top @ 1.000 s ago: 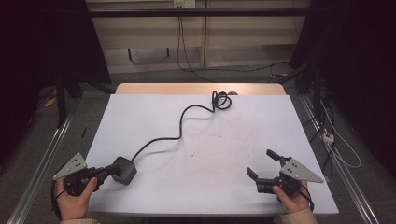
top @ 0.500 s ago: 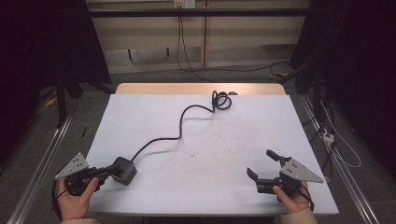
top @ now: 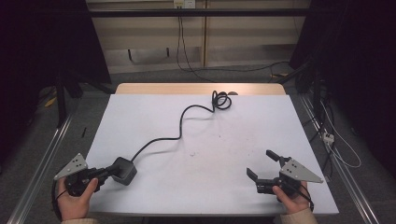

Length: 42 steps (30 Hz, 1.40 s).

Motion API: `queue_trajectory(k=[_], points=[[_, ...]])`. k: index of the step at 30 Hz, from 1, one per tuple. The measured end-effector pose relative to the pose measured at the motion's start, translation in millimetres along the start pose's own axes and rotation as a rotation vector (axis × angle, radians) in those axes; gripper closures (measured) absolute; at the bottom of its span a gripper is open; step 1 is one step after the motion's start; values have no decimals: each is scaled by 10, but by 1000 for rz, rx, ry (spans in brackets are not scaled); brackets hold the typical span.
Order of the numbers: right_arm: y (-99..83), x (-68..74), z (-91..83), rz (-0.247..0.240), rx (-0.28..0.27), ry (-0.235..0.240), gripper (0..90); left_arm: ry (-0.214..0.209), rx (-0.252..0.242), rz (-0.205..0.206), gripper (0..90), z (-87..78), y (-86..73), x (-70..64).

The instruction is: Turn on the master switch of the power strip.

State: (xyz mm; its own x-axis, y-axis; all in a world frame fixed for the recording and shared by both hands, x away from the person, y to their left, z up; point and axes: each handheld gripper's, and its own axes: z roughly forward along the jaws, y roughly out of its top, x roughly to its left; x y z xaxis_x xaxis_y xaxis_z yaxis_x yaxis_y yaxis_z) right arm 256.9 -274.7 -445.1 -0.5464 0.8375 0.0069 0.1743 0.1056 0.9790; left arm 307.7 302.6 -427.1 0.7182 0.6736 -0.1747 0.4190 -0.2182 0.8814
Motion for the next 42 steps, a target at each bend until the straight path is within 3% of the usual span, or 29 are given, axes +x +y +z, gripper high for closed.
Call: queue_trajectory(k=[42], points=[[3, 1, -5, -1, -4, -1, 35, 7, -1, -10, 900, 8, -16, -10]])
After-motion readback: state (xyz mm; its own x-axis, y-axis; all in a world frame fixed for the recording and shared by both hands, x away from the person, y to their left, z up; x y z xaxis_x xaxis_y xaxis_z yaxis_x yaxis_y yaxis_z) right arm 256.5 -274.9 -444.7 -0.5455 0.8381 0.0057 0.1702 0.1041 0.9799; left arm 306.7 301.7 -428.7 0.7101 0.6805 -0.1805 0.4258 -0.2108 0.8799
